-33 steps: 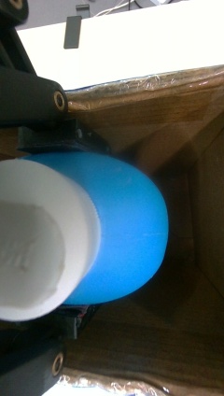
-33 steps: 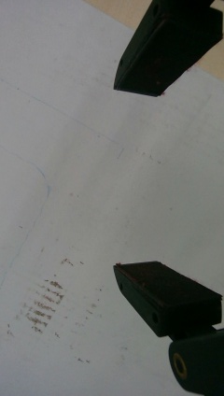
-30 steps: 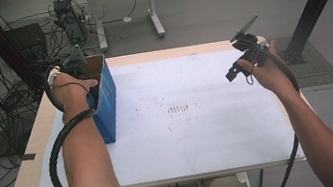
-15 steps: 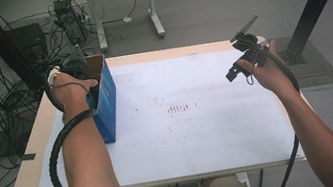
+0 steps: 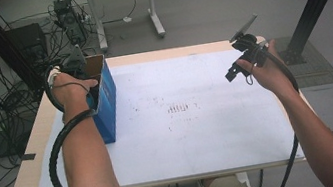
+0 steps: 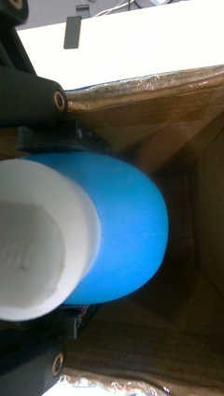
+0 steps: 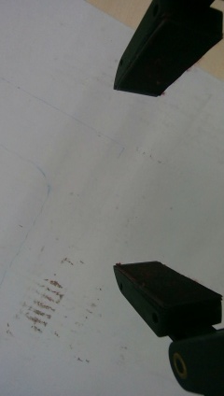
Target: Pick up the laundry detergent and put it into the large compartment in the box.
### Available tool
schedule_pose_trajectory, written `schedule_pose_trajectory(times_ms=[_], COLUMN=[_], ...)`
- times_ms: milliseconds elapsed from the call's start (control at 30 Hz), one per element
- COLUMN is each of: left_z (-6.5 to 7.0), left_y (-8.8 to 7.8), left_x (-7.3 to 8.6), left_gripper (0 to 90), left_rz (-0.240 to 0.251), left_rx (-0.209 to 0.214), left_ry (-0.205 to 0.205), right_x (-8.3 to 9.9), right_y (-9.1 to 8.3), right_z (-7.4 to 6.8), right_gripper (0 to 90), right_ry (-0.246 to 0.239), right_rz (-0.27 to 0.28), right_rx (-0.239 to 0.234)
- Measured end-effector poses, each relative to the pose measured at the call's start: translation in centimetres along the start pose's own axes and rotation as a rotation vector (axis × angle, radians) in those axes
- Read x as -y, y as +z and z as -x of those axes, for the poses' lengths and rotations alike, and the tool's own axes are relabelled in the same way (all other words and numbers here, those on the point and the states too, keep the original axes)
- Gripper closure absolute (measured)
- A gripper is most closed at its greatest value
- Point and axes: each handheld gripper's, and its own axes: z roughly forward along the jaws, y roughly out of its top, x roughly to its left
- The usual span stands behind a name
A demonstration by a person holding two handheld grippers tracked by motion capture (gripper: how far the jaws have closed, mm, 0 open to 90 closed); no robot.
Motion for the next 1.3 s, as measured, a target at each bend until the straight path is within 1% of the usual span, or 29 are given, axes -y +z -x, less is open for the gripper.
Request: schedule_pose_trajectory(times_ms=[733,1300], left_z=[0.11,0.19], left_y=[-0.02,-0.01], left_x=[0.05,-0.07], left_gripper=[37.3,37.3], left_rz=[0.003,-0.002], left_rx=[-0.003,-0.005], left_ry=[0.000,0.003], right_x=[0.17,0.21], right_y=[-0.40,-0.21], right_z=[0.11,0.23], right_gripper=[10.4,10.4], right_ry=[0.001,0.007], right_rz=[0.007,0.002], right_rx=[0.004,0.002])
